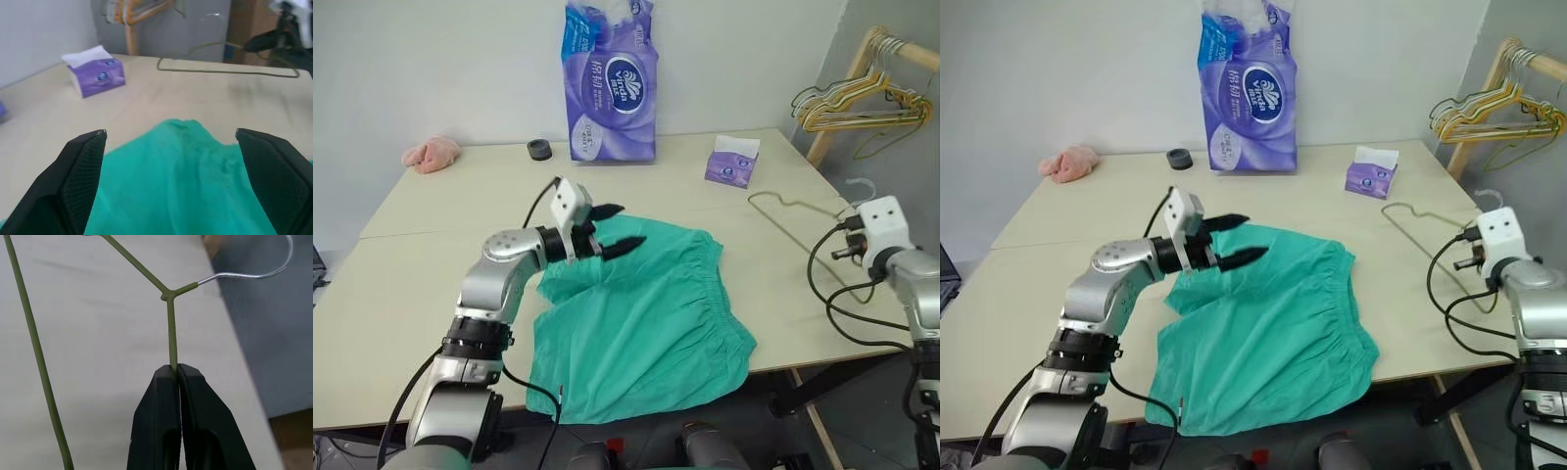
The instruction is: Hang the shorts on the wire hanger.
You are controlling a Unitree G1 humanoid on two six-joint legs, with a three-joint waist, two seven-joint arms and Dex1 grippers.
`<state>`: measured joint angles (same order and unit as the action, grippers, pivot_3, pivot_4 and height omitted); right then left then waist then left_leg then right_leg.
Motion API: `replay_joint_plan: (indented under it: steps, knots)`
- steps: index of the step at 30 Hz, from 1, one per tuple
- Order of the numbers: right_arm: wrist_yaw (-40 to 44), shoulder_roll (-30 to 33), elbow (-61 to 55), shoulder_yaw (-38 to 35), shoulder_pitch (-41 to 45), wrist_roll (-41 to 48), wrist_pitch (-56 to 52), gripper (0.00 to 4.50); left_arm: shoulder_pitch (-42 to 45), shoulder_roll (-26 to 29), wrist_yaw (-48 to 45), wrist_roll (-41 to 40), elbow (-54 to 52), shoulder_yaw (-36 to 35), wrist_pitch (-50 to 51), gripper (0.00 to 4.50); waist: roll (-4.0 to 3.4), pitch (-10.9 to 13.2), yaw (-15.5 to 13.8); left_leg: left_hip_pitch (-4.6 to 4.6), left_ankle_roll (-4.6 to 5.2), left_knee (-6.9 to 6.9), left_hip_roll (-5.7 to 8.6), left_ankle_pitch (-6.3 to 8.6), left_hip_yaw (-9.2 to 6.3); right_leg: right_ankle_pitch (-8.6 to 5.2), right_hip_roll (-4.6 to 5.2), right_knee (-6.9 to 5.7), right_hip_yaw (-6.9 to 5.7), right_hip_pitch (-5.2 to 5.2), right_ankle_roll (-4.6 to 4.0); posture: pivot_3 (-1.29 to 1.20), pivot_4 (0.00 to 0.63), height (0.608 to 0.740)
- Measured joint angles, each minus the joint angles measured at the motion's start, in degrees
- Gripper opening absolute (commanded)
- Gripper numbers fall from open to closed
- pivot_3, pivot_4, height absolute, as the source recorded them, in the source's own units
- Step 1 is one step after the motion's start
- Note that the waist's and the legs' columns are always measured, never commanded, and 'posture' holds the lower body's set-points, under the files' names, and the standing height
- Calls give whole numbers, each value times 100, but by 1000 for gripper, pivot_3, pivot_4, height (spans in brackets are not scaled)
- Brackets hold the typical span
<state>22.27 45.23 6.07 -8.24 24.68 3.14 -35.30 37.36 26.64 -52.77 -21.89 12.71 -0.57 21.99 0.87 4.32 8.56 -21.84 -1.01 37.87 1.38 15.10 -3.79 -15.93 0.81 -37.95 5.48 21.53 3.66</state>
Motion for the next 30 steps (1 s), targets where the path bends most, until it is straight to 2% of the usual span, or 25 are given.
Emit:
replay_joint_plan:
  steps: [5,12,17,22,30]
  knots:
    - [416,299,-758,480,-123,-428,1382,32,637,91,26,-99,670,-239,403,4500,1,0,87,-2,-1,-1,0,1,-2,-2,0,1,-1,1,4,-200,50,740]
    - [735,442,-1352,1271,-194,-1351,3078,32,876,510,-1083,-88,1063,13,664,4500,1,1,122,-3,-6,0,1,3,-1,3,3,1,0,5,-5,-205,50,740]
    - [917,418,-1498,1603,-160,-1783,3617,32,867,644,-1749,-65,1039,289,716,4500,0,2,123,-3,-6,0,1,3,-1,5,4,-1,0,6,-9,-205,49,740]
    - [1120,336,-1750,1776,-27,-2057,3968,32,740,645,-1994,193,998,591,380,4500,1,2,118,-3,-6,0,1,3,-3,13,5,-2,0,9,-22,-207,50,740]
    - [1404,-81,-2197,1991,161,-2228,3990,32,444,663,-2321,504,915,936,-9,4500,1,2,123,-6,-6,3,1,3,-5,14,8,-6,-2,12,-24,-211,49,740]
